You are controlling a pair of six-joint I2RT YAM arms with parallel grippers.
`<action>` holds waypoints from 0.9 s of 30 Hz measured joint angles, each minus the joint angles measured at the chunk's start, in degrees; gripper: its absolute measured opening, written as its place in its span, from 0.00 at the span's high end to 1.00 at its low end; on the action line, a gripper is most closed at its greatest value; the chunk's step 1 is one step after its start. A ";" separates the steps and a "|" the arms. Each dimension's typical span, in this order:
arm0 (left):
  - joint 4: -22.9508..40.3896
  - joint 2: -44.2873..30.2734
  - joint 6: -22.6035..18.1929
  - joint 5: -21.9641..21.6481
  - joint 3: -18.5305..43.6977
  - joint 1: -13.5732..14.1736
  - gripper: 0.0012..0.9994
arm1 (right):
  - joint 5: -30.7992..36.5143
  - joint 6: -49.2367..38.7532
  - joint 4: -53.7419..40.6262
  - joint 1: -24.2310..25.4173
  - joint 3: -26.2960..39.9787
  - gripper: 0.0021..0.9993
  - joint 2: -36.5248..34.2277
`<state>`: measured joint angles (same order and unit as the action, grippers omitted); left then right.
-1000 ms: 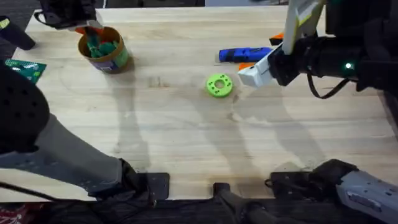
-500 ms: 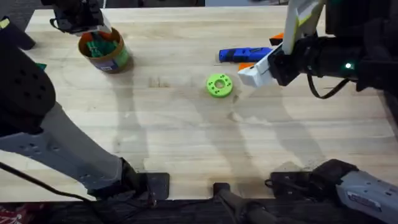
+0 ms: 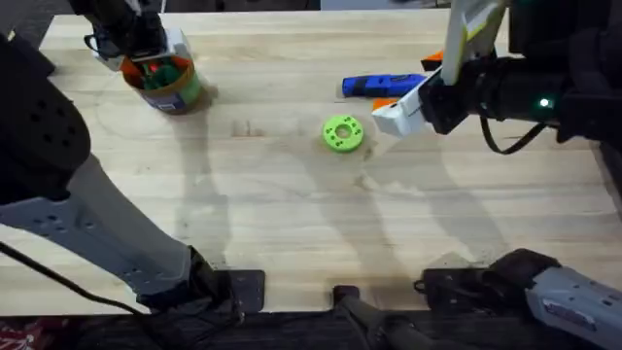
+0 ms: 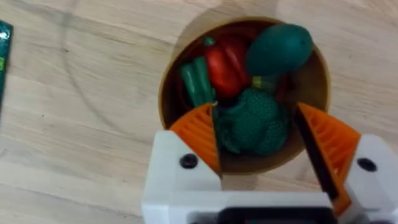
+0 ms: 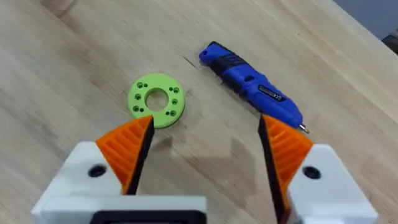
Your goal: Pick up the gripper from the table and insert it into the empty holder that is missing its gripper. Then pick up a screw, insert it into the mounting hole, and use the screwdriver to tighten it. Finally, clean up the table by picking up the vegetable and placing it into the bucket.
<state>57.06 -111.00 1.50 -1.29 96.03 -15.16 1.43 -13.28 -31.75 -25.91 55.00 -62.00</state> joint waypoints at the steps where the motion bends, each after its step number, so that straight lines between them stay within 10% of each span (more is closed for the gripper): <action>1: -0.02 0.00 -0.15 -0.07 0.00 -0.03 0.17 | 0.00 0.00 0.00 0.00 0.00 0.02 0.00; 9: 3.46 1.66 0.04 0.19 0.39 -0.15 0.11 | 0.00 0.00 0.00 0.00 0.00 0.02 0.00; 27: 19.18 30.48 0.04 1.76 1.38 -0.09 0.10 | 0.00 0.00 0.00 0.00 0.00 0.02 0.00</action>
<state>76.24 -80.52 1.54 0.47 97.41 -15.25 1.43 -13.28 -31.75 -25.91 55.00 -62.00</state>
